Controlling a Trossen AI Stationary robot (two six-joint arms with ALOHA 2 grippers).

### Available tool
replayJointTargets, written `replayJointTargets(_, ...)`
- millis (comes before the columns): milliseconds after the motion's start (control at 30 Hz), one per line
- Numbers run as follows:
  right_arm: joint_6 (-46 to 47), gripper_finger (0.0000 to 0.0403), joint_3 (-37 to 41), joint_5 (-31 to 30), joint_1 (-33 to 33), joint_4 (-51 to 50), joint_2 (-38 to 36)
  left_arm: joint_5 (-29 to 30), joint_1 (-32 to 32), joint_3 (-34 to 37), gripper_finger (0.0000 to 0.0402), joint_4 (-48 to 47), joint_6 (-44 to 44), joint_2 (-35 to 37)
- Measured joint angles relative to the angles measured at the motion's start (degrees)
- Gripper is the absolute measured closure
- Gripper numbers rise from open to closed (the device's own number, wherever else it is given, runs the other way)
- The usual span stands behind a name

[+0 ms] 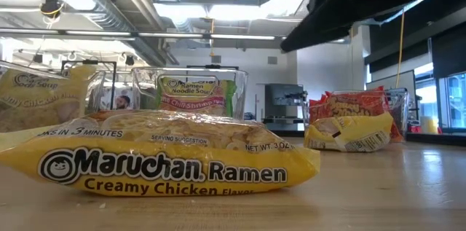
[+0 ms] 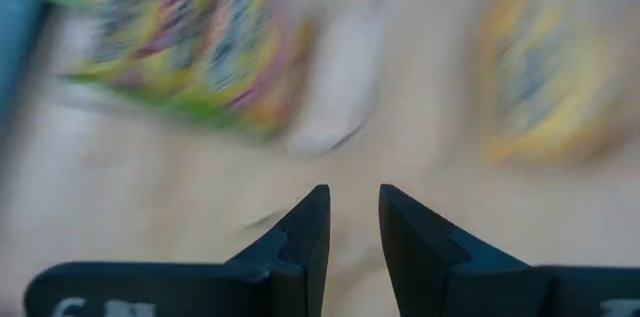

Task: Sort Maruchan noodles
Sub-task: Put the left yellow noodle pack into the bottom left transparent bin

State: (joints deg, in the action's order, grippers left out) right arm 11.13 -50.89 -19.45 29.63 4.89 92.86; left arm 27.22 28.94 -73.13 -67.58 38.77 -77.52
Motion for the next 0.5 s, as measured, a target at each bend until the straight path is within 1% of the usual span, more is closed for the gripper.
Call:
replayJointTargets(33, 0.4, 0.0150, 0.0, 0.3, 0.0, -0.5, 0.0, -0.7, 0.3, -0.6, 0.0318, 4.1, 3.6, 0.0)
replayJointTargets(100, 0.7, 0.0150, 0.0, 0.9, 0.0, -2.0, 0.0, -1.5, 0.9, -1.0, 0.0318, 12.6, 6.4, 0.0)
replayJointTargets(267, 0.8, 0.0150, 0.0, -0.1, 0.0, -6.8, 0.0, -1.6, 3.5, 2.1, 0.0318, 32.8, 5.3, -1.0)
replayJointTargets(400, 1.2, 0.0150, 0.0, -0.4, 0.1, -10.1, 0.0, -0.9, 4.9, 5.1, 0.0318, 42.3, 5.8, -3.0)
replayJointTargets(500, 3.0, 0.0150, 1.5, 0.8, 0.1, -8.5, 0.0, 0.6, 5.0, 5.5, 0.0318, 43.8, 7.0, -5.5)
